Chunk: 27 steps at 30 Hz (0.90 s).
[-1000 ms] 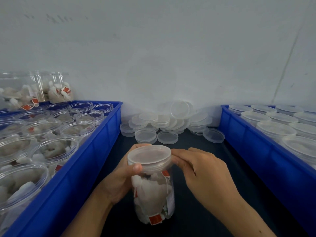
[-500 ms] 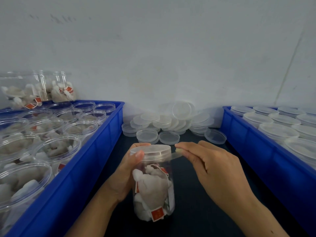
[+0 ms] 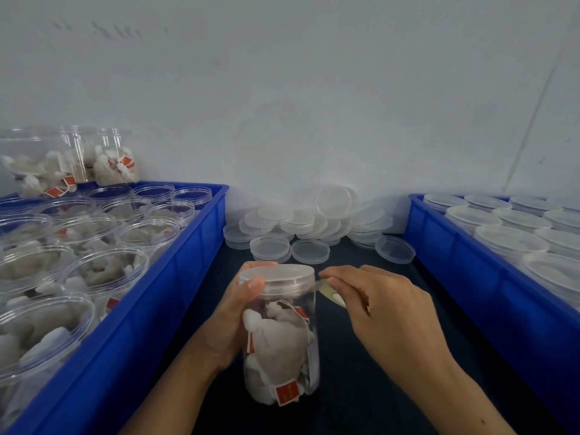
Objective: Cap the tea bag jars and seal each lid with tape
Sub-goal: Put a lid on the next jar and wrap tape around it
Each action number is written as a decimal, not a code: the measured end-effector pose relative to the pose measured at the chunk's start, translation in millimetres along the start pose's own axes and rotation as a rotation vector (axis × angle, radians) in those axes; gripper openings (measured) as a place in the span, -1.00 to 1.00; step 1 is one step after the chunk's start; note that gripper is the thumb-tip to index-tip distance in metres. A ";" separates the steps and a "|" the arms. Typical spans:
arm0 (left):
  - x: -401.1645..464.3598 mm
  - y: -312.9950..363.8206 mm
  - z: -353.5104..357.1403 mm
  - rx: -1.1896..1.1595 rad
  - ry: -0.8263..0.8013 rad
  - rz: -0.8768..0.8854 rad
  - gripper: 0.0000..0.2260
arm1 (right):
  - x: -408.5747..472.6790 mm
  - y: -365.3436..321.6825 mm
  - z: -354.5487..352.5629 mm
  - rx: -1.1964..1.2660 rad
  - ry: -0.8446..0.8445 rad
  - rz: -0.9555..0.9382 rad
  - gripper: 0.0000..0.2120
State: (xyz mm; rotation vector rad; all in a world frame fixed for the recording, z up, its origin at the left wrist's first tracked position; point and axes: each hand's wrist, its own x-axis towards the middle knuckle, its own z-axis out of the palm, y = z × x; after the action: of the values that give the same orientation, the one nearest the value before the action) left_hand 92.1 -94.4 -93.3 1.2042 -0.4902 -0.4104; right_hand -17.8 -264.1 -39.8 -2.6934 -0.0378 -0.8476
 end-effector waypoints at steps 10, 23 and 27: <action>0.3 2.2 -2.8 0.087 0.038 0.073 0.10 | -4.7 -5.0 -26.6 -0.146 0.218 -0.199 -0.80; -3.6 6.4 4.0 0.010 0.001 0.000 0.06 | 3.7 6.6 1.7 -0.059 0.116 -0.070 -0.78; -4.9 7.3 4.7 -0.015 -0.020 -0.024 0.01 | 3.5 3.6 8.4 -0.040 0.088 -0.049 -0.84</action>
State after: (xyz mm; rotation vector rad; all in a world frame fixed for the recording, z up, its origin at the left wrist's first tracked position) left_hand 85.7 -93.1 -85.7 1.1932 -0.4890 -0.4464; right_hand -9.8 -265.3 -45.4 -2.6985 -0.0681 -0.9914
